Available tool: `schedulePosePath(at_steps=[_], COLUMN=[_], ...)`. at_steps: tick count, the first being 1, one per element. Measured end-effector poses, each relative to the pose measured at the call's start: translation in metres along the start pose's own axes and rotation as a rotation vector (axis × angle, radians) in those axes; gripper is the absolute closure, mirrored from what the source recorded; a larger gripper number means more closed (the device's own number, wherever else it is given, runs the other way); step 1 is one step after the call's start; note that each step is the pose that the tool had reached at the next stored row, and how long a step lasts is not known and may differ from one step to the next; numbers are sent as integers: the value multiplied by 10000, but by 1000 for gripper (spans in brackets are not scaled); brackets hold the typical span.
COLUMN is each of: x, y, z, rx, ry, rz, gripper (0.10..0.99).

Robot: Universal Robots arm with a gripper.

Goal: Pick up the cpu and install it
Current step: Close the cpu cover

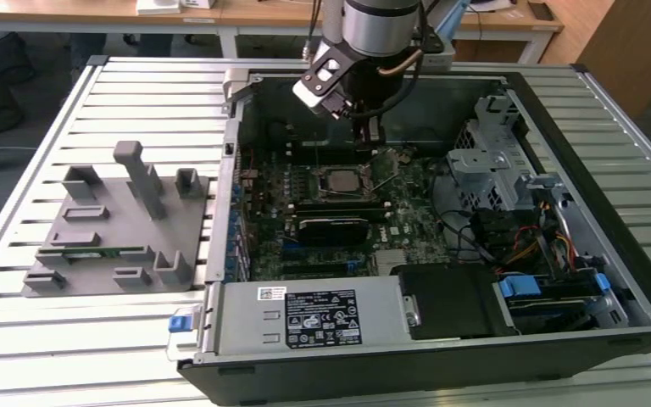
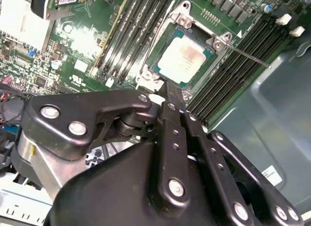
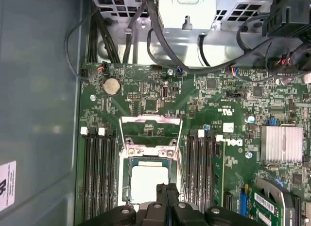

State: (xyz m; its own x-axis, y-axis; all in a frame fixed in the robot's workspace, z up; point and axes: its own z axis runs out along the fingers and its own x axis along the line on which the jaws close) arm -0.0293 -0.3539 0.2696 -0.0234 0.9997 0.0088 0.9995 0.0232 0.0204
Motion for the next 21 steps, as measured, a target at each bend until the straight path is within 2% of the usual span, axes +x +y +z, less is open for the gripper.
schedulePosePath(at_steps=[1, 2, 5, 6, 8, 21], x=[0, -1, 0, -1, -1, -5], y=[8, 11, 19, 24, 43, 214], z=[0, 1, 1, 2, 3, 6], rx=[8, 9, -2, -3, 9, 68], ry=[7, 58, 529, 611, 641, 642], rz=[-3, -6, -7, -6, -3, -2], gripper=[980, 980, 980, 980, 980, 980])
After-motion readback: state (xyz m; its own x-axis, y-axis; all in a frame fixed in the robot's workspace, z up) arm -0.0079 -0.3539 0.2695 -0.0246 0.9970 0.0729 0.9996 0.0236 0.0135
